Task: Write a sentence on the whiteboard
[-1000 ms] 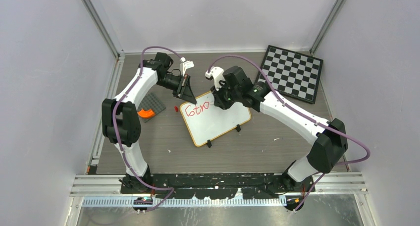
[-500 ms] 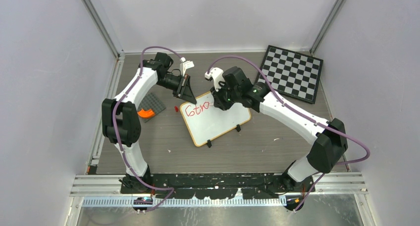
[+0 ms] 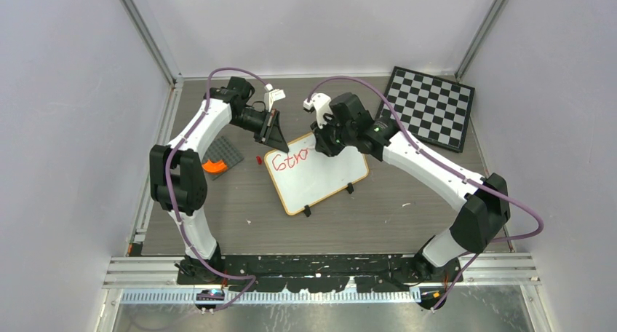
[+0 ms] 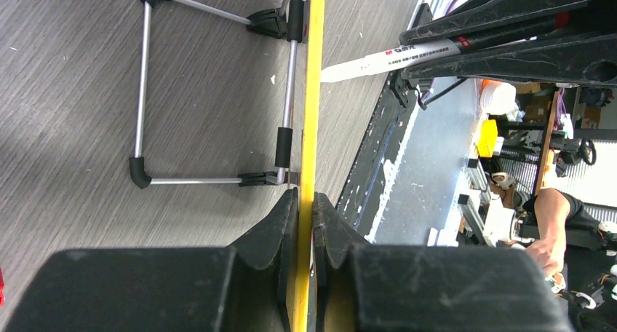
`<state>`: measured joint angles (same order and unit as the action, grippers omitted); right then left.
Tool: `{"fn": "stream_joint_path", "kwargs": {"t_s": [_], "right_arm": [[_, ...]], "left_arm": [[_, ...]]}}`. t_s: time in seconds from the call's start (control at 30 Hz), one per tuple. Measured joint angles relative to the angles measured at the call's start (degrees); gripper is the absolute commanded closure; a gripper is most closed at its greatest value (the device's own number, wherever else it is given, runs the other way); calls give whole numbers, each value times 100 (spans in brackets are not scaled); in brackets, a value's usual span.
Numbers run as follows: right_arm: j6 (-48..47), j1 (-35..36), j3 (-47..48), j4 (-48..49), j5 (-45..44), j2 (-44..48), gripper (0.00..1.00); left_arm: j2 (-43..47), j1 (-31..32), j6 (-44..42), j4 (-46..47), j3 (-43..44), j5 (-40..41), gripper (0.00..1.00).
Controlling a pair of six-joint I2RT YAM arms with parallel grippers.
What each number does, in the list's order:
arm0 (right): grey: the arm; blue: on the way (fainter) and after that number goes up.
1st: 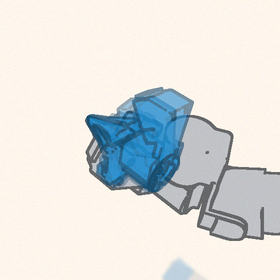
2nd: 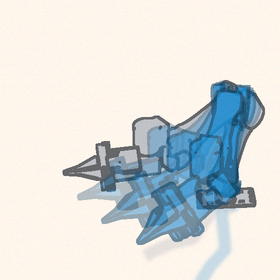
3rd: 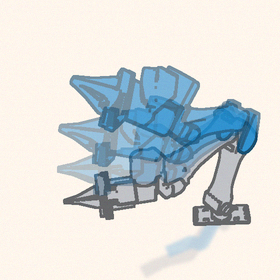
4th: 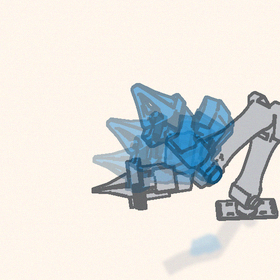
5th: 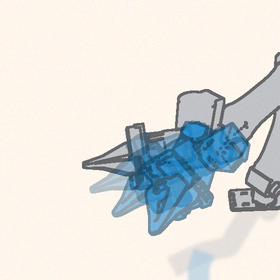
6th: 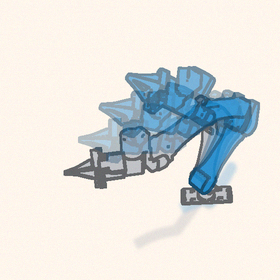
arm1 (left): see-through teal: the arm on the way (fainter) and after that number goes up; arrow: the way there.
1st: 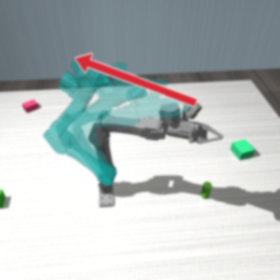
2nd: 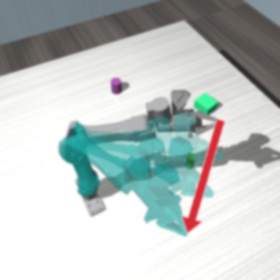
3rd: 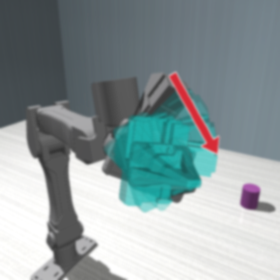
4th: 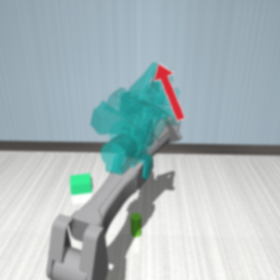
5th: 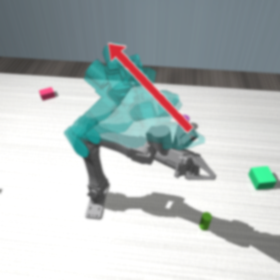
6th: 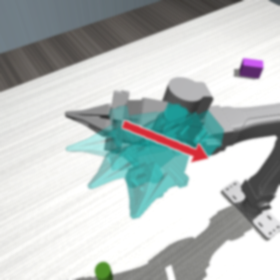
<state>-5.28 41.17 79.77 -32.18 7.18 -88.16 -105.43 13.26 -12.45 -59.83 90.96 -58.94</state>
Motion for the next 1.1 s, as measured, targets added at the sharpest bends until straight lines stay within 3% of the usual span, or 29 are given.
{"fn": "stream_joint_path", "kwargs": {"t_s": [1.1], "right_arm": [[98,-131,-291,-22,212,157,100]], "left_arm": [[-11,2,0,-17,13,-9,100]]}}
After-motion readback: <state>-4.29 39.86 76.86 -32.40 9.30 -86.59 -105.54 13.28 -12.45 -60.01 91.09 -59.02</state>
